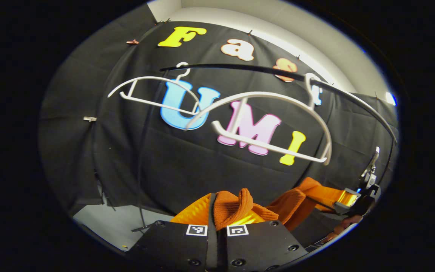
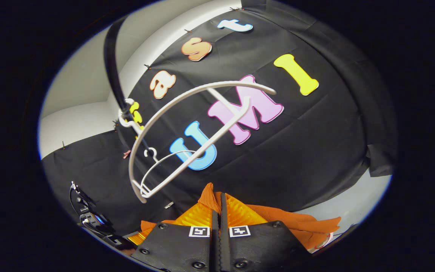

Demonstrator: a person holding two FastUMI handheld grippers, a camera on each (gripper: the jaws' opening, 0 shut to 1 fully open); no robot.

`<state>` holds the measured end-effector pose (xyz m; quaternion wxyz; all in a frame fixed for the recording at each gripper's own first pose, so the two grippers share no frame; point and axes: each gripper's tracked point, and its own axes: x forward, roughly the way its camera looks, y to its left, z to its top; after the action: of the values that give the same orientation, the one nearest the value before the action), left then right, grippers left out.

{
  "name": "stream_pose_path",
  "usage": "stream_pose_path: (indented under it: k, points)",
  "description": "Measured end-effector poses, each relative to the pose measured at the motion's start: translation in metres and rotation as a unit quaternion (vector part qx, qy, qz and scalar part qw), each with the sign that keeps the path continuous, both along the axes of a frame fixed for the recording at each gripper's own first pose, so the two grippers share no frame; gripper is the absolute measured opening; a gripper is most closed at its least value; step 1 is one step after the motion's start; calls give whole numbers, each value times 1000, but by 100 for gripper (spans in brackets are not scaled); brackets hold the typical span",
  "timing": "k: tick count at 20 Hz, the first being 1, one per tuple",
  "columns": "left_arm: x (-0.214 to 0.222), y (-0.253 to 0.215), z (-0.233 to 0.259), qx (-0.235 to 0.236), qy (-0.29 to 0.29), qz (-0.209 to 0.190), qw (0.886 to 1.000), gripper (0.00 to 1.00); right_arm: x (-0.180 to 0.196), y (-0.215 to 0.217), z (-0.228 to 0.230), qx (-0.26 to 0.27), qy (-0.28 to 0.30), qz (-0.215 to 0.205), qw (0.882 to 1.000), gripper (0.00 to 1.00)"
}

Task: Grasp the clothes on the hanger with both hands and then place them into the laundry hamper below.

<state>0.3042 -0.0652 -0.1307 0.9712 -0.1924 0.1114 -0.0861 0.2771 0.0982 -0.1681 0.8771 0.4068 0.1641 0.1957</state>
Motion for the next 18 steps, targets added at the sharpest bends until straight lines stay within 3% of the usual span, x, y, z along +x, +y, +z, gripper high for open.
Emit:
stream_pose_path:
  k: [4, 6, 12, 18]
  points:
    - [-5, -27, 34, -7, -26, -34, 999, 5, -8, 15, 32, 5, -27, 24, 999, 4]
    - [-4, -31, 28, 3, -24, -39, 999, 4, -13, 17, 24, -15, -26, 33, 999, 5]
    - [-9, -45, -86, 45, 63, -62, 995, 5, -32, 7, -102, -95, 66, 34, 993, 5]
    - [-14, -57, -196, 76, 149, -75, 983, 5, -50, -1, -212, -199, 151, 58, 967, 4]
